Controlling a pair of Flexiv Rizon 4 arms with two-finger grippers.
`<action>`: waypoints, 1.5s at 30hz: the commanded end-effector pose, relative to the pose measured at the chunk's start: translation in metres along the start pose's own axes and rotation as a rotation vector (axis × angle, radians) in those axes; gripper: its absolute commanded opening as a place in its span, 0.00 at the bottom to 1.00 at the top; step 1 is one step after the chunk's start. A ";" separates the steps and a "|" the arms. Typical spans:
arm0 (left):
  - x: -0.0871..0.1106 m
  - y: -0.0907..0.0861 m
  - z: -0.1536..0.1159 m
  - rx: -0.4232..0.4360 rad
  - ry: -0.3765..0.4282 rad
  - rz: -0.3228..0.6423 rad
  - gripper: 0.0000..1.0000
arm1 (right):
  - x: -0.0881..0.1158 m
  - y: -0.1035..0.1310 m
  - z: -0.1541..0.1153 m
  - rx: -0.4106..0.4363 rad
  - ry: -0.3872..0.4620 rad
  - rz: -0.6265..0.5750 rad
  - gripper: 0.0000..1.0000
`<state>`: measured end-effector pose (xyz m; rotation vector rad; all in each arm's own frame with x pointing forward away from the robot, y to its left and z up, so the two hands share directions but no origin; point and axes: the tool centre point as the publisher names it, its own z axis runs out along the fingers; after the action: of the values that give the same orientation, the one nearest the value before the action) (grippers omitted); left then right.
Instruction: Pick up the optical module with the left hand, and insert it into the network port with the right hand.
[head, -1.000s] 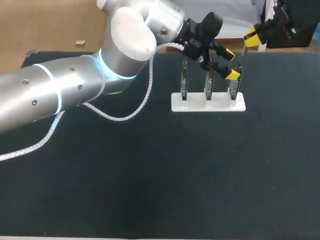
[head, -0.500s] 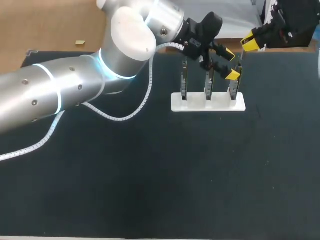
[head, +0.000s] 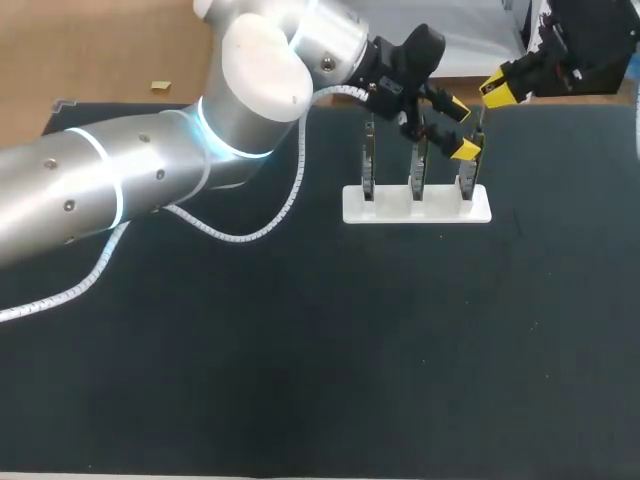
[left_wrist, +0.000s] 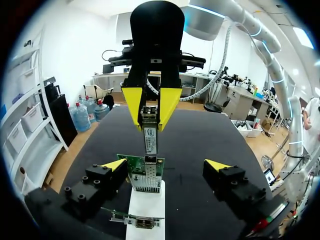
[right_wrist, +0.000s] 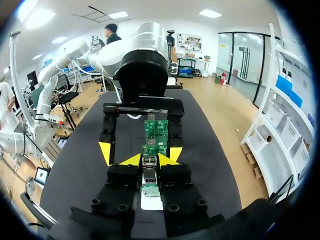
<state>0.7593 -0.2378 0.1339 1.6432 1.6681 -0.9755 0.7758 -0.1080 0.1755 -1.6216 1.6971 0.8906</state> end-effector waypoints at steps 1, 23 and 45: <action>-0.002 0.002 0.001 0.004 0.007 -0.002 1.00 | 0.000 0.001 0.002 0.002 0.001 0.000 0.00; -0.002 0.002 0.001 0.004 0.007 -0.002 1.00 | 0.006 0.002 0.007 -0.004 0.006 0.015 0.00; -0.002 0.002 0.001 0.004 0.007 -0.002 1.00 | 0.005 0.000 0.006 0.012 0.002 0.011 0.00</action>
<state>0.7593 -0.2378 0.1340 1.6433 1.6681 -0.9756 0.7772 -0.1058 0.1682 -1.6094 1.7123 0.8862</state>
